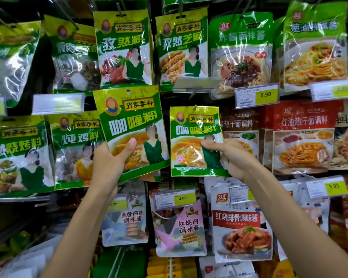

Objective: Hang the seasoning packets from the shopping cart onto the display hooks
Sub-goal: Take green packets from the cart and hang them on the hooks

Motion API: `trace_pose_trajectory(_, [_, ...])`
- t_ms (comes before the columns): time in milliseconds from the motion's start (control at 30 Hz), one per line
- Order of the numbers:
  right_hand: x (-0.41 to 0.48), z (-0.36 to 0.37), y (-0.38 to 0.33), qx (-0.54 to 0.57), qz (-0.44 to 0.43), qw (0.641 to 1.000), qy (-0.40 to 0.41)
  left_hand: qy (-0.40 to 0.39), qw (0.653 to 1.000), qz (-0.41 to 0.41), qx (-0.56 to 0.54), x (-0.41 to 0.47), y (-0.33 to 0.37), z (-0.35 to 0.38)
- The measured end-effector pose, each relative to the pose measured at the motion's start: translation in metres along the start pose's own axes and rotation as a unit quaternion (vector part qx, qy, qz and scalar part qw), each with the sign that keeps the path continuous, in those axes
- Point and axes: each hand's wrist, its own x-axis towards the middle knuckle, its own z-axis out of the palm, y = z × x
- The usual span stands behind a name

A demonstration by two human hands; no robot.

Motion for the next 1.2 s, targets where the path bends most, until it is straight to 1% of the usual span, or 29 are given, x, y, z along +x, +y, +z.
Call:
trace_pose_trajectory(133, [0.005, 0.001, 0.0, -0.001, 0.006, 1.0, 0.011, -0.003, 1.0, -0.009, -0.001, 0.0, 0.004, 0.001])
trace_pose_trajectory(200, [0.011, 0.002, -0.001, -0.032, -0.001, 0.999, 0.022, -0.003, 1.0, -0.011, 0.001, 0.001, 0.005, 0.002])
trace_pose_trajectory(300, [0.024, 0.003, 0.004, -0.1, -0.014, 0.992, 0.074, 0.003, 1.0, -0.015, 0.003, 0.002, 0.006, 0.002])
trace_pose_trajectory(433, [0.038, 0.007, 0.013, -0.164, -0.036, 0.975, 0.146, 0.013, 1.0, -0.013, 0.003, 0.001, 0.003, 0.001])
trace_pose_trajectory(533, [0.044, 0.012, 0.019, -0.251, -0.062, 0.944, 0.204, 0.013, 1.0, -0.009, 0.002, 0.002, 0.0, 0.0])
trace_pose_trajectory(600, [0.045, 0.013, 0.022, -0.315, -0.075, 0.919, 0.225, 0.013, 1.0, -0.006, 0.0, 0.002, -0.002, 0.0])
trace_pose_trajectory(733, [0.046, 0.013, 0.028, -0.411, -0.068, 0.868, 0.27, 0.008, 1.0, 0.001, -0.001, 0.002, -0.003, 0.002])
trace_pose_trajectory(800, [0.049, 0.015, 0.03, -0.441, -0.067, 0.851, 0.278, 0.008, 1.0, 0.006, 0.0, 0.002, -0.003, 0.004])
trace_pose_trajectory(1100, [0.063, 0.023, 0.037, -0.482, -0.05, 0.834, 0.263, -0.01, 1.0, 0.004, -0.015, -0.001, -0.002, 0.016])
trace_pose_trajectory(1200, [0.055, 0.017, 0.033, -0.519, -0.054, 0.814, 0.254, -0.018, 1.0, 0.001, -0.015, -0.003, -0.004, 0.016])
